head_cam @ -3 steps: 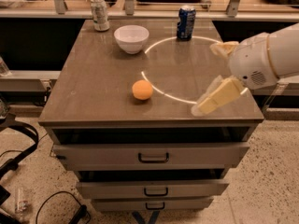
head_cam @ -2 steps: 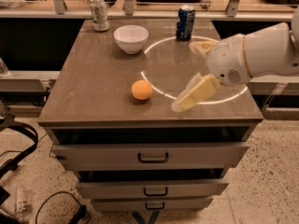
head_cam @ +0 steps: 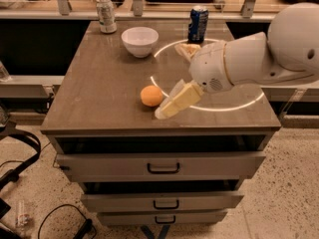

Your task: Place orange into white bowl

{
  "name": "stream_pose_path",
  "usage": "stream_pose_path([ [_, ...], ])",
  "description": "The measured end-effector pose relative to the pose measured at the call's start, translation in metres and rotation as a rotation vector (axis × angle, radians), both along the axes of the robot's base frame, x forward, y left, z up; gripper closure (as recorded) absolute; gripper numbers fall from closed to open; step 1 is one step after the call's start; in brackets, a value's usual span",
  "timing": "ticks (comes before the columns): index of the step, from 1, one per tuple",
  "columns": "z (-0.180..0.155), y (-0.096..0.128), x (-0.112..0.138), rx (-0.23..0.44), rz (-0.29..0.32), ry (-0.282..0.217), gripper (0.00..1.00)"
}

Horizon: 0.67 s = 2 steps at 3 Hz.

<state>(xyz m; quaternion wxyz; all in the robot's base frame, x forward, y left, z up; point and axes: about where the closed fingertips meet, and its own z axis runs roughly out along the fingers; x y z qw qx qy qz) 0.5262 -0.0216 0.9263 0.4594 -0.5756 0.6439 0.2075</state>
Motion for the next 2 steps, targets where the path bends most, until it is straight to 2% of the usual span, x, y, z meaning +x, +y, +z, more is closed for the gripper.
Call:
stream_pose_path([
  [1,-0.011,0.024,0.008,0.001,0.028,-0.033,0.0],
  [2,-0.024,0.042,0.02,0.006,0.056,-0.03,0.0],
])
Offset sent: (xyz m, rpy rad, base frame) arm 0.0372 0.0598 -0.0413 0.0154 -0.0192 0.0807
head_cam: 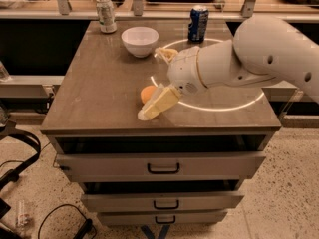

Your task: Place orange into white bowl

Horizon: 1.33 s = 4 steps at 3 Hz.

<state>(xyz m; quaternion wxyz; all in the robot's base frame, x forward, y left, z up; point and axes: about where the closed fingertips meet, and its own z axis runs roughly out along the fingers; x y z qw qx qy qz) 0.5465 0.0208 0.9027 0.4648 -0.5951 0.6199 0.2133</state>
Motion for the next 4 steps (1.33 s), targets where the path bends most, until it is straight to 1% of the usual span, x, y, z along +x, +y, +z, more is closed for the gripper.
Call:
stream_pose_path([
  [1,-0.013,0.011,0.013,0.007,0.018,0.031,0.0],
  [2,-0.031,0.014,0.021,0.021,0.026,0.064,0.0],
  [3,-0.049,0.002,0.02,0.055,0.004,0.074,0.0],
  [4,-0.055,-0.009,0.018,0.069,-0.015,0.07,0.0],
])
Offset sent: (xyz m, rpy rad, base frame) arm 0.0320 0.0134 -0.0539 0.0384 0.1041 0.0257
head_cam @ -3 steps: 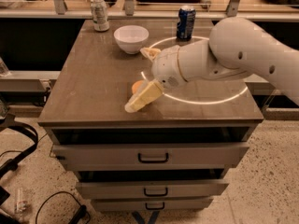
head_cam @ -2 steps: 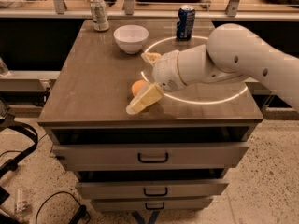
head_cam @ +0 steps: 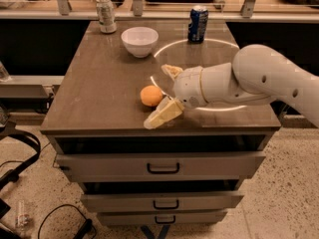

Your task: Place orange into white bowl

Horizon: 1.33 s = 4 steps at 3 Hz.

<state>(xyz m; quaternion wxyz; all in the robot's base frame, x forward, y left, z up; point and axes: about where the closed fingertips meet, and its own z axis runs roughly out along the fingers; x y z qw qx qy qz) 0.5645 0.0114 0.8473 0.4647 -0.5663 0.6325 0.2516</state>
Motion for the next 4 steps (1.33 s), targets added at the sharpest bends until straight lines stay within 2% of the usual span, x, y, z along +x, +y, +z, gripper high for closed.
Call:
stream_pose_path([
  [2,-0.0067,0.0037,-0.0029,0.002,-0.006,-0.002,0.41],
  [3,-0.0063,0.0058,-0.0037,0.001,-0.003,-0.003,0.65],
  [4,-0.0059,0.0086,-0.0047,0.001,0.003,-0.003,0.96],
])
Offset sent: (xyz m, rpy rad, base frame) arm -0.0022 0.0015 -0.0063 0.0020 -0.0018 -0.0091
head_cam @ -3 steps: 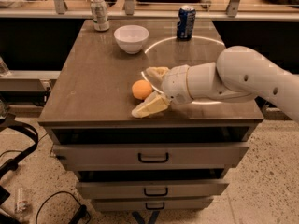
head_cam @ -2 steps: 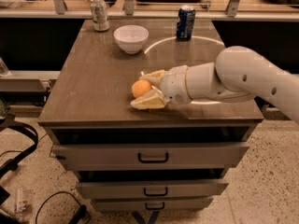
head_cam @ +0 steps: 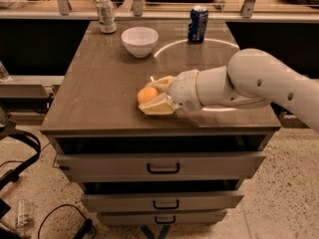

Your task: Place orange into white bowl

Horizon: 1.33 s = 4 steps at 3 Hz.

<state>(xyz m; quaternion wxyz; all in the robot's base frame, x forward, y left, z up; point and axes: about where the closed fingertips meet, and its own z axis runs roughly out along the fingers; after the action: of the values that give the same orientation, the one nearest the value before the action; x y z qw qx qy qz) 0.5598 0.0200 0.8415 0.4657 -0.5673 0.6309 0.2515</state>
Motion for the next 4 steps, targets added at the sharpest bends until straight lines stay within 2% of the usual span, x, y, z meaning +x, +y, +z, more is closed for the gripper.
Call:
stream_pose_path([
  [1,0.0,0.001,0.0,0.0,0.002,0.0,1.0],
  [2,0.02,0.005,0.014,0.004,0.012,-0.013,1.0],
  [3,0.081,0.012,0.085,0.033,-0.072,-0.019,1.0],
  [4,0.111,0.017,0.141,0.06,-0.197,0.009,1.0],
])
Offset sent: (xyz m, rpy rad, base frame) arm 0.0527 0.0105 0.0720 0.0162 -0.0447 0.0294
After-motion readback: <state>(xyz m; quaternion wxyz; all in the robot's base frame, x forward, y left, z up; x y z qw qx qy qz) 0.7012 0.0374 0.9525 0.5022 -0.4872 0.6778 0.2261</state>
